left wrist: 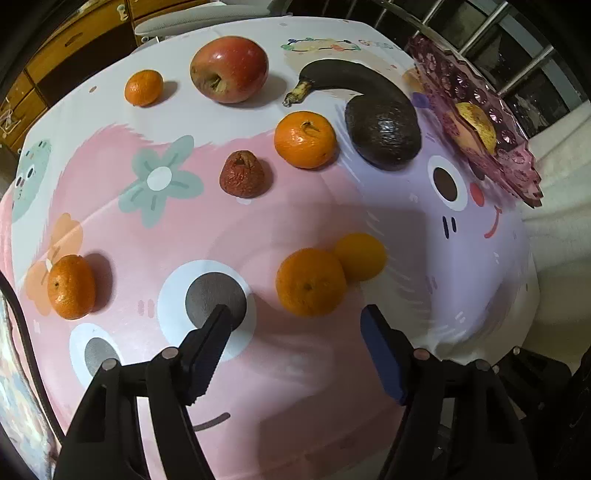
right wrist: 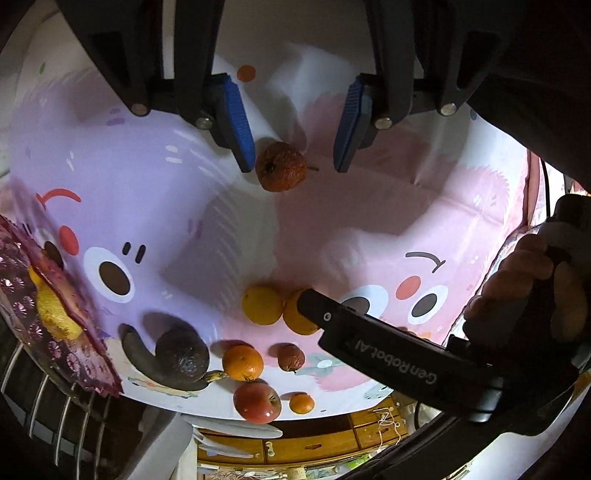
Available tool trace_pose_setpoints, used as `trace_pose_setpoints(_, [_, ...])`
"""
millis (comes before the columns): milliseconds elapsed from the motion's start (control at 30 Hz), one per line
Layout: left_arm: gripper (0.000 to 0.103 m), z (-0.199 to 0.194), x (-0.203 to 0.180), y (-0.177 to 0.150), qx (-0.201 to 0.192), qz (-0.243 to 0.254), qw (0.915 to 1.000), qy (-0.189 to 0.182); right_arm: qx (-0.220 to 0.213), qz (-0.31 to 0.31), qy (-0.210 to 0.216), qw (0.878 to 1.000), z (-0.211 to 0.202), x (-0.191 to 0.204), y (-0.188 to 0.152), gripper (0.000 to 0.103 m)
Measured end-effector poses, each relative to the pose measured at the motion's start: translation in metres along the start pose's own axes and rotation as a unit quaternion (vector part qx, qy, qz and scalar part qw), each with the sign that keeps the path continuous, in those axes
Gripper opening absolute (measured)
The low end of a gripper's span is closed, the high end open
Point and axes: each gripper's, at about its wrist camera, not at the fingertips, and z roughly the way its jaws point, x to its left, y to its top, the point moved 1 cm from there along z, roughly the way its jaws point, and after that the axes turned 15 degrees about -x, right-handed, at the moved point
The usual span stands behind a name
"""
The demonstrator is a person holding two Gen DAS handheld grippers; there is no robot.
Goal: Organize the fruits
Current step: 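Reach to the orange with the left tool while the right tool grasps the wrinkled dark fruit, then carry the orange in the left tool while the right tool carries the dark fruit to the bowl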
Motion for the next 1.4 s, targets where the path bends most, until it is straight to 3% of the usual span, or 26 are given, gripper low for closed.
trace_pose_setpoints(300, [0.057, 0.011, 0.002, 0.002, 0.002, -0.014, 0.9997, -0.02, -0.002, -0.003, 0.008, 1.0, 0.004, -0.003, 0.003, 0.035])
trace_pose_setpoints(467, [0.04, 0.015, -0.001, 0.007, -0.008, -0.013, 0.9992, -0.036, -0.005, -0.002, 0.004, 1.0, 0.005, -0.006, 0.005, 0.03])
trace_pose_setpoints(967, [0.04, -0.004, -0.005, -0.002, -0.02, -0.003, 0.9991, -0.038, -0.004, 0.03, -0.008, 0.999, 0.0, 0.001, 0.0, 0.028])
trace_pose_setpoints(1400, [0.04, -0.058, -0.01, -0.049, -0.023, 0.004, 0.9983, -0.054, -0.031, 0.076, -0.034, 0.996, -0.033, 0.016, -0.017, 0.027])
